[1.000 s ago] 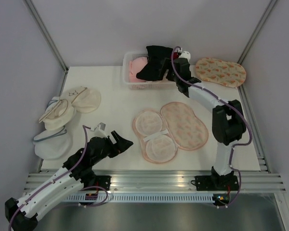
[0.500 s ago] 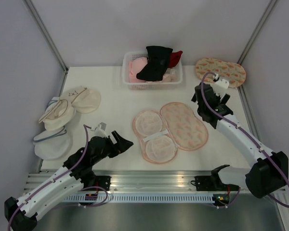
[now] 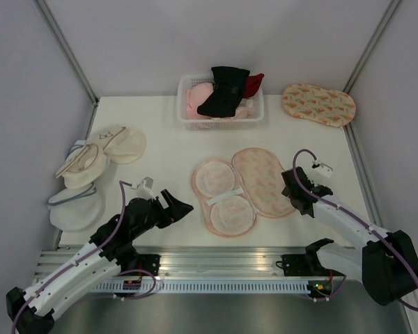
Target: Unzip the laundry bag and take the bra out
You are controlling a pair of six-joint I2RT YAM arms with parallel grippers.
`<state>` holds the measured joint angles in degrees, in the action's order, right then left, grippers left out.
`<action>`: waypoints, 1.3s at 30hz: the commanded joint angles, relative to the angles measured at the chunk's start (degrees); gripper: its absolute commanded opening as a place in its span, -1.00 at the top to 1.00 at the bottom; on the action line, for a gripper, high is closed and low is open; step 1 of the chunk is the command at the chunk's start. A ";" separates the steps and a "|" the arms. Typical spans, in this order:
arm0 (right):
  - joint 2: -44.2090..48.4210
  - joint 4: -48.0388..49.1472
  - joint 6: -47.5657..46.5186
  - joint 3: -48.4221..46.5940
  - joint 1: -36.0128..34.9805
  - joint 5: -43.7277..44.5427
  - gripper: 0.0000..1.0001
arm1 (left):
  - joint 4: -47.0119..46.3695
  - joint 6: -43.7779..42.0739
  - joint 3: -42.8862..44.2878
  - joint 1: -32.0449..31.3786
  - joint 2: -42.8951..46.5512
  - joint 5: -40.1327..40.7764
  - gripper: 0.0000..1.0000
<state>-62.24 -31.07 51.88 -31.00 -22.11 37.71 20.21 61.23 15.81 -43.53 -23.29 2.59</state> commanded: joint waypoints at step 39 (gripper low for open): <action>-6.03 39.06 -35.78 -5.46 -23.99 -81.30 0.99 | 0.62 3.46 -2.28 -0.15 4.92 2.15 -0.79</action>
<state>-60.99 5.93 24.86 -34.02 -39.09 -31.53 21.02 62.59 13.63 -43.53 -19.20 3.07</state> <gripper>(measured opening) 0.004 0.894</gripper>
